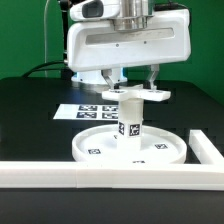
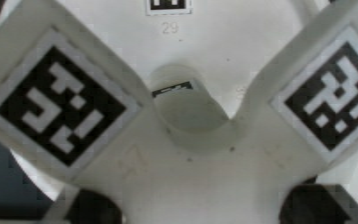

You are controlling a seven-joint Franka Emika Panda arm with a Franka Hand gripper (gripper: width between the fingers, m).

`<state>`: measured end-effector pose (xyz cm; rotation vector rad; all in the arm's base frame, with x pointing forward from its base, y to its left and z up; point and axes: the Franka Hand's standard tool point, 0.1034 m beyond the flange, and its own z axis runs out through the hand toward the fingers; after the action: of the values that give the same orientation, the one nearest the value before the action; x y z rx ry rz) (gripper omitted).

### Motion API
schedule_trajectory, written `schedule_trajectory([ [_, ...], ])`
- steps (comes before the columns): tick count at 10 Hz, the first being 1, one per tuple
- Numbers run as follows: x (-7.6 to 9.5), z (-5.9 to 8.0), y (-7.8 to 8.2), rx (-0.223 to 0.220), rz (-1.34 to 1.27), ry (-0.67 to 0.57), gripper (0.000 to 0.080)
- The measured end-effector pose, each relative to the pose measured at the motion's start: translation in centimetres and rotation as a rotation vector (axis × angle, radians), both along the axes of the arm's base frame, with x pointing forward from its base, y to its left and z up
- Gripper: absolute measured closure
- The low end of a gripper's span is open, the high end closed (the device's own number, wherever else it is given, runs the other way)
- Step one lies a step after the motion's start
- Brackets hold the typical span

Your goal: Assemble round table

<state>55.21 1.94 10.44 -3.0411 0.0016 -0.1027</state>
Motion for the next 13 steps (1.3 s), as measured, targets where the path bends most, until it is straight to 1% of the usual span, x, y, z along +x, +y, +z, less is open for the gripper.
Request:
schedule_trajectory([
  [1,0.05,-0.01,0.01,0.005,-0.099,0.001,0.0357],
  [2,0.07,0.00,-0.04,0.009,-0.144,0.005,0.0356],
  [3,0.08,0.00,-0.03,0.022,-0.244,0.014,0.0356],
  [4,0.17,0.01,-0.12,0.025,-0.266,0.015,0.0356],
  [8,0.16,-0.04,0.00,0.044,-0.504,0.040,0.0356],
  [11,0.53,-0.05,-0.24,0.103,-0.843,0.036,0.0356],
  [13,0.73,-0.04,0.05,0.129,-1.063,0.046,0.0356],
])
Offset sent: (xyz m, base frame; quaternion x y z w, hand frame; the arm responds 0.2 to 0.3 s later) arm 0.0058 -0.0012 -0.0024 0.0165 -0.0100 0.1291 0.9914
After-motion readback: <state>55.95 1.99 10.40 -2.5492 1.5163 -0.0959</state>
